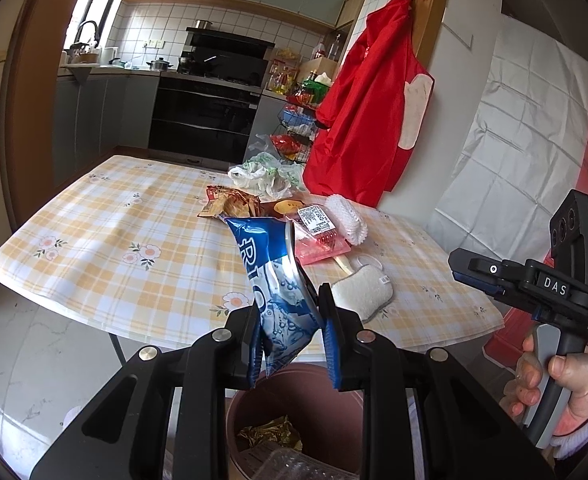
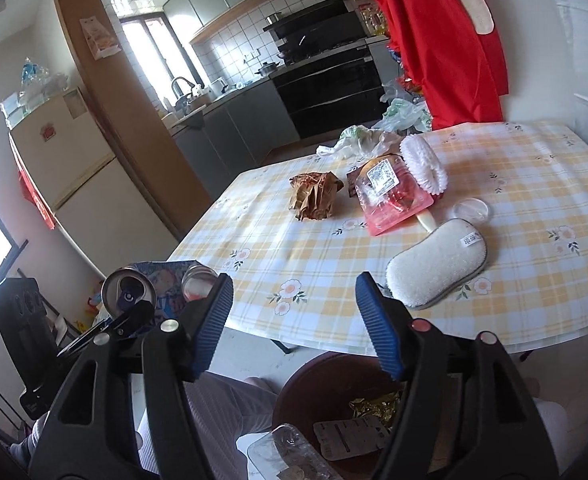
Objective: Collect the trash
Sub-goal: 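Carry the can and clamshell over the bin and release both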
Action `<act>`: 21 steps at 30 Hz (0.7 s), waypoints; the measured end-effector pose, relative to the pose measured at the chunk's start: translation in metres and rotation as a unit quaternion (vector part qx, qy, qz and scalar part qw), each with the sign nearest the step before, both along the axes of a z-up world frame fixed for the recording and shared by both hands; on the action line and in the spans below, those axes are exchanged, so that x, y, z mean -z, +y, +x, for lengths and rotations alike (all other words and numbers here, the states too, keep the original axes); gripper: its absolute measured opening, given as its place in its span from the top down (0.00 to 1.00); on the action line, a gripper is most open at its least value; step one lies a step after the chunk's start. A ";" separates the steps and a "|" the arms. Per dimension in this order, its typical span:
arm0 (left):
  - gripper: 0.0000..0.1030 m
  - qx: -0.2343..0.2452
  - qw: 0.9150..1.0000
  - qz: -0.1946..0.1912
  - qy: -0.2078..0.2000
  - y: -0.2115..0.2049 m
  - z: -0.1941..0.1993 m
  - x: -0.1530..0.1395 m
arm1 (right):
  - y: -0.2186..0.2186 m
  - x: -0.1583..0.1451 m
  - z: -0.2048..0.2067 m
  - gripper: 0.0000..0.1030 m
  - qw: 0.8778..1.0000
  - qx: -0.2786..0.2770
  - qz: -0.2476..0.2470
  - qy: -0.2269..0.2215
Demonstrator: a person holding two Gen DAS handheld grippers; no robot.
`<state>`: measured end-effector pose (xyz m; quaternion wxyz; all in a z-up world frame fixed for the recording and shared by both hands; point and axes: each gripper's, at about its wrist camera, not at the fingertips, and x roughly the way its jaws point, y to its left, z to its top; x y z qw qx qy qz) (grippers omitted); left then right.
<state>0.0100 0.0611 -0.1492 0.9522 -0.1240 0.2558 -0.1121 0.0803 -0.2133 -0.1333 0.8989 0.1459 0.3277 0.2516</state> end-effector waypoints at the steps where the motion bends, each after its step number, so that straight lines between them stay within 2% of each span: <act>1: 0.76 0.001 1.000 0.001 0.000 -0.001 0.000 0.000 | -0.001 0.000 0.000 0.37 1.000 0.000 0.001 0.000; 6: 0.76 0.008 1.000 0.002 0.001 -0.004 0.000 0.001 | -0.004 0.000 0.000 0.37 1.000 0.003 0.001 0.000; 8: 0.76 0.018 1.000 0.000 0.007 -0.006 0.002 0.003 | -0.005 -0.002 0.000 0.33 1.000 0.007 0.000 -0.003; 12: 0.76 0.057 0.998 -0.008 0.034 -0.017 0.009 0.012 | -0.011 -0.006 -0.002 0.24 1.000 0.021 -0.001 -0.012; 15: 0.75 0.110 0.991 -0.021 0.070 -0.032 0.020 0.024 | -0.017 -0.008 -0.002 0.24 0.999 0.030 0.004 -0.015; 16: 0.71 0.127 0.989 -0.019 0.079 -0.038 0.023 0.027 | -0.019 -0.009 -0.002 0.24 0.999 0.032 0.005 -0.016; 17: 0.54 0.126 0.989 -0.010 0.080 -0.041 0.024 0.030 | -0.021 -0.009 -0.002 0.24 0.999 0.034 0.006 -0.015; 18: 0.45 0.123 0.989 -0.002 0.078 -0.043 0.024 0.031 | -0.022 -0.009 -0.002 0.24 0.999 0.035 0.006 -0.016; 21: 0.44 0.120 0.990 -0.005 0.080 -0.042 0.025 0.034 | -0.024 -0.009 -0.002 0.24 0.999 0.037 0.005 -0.016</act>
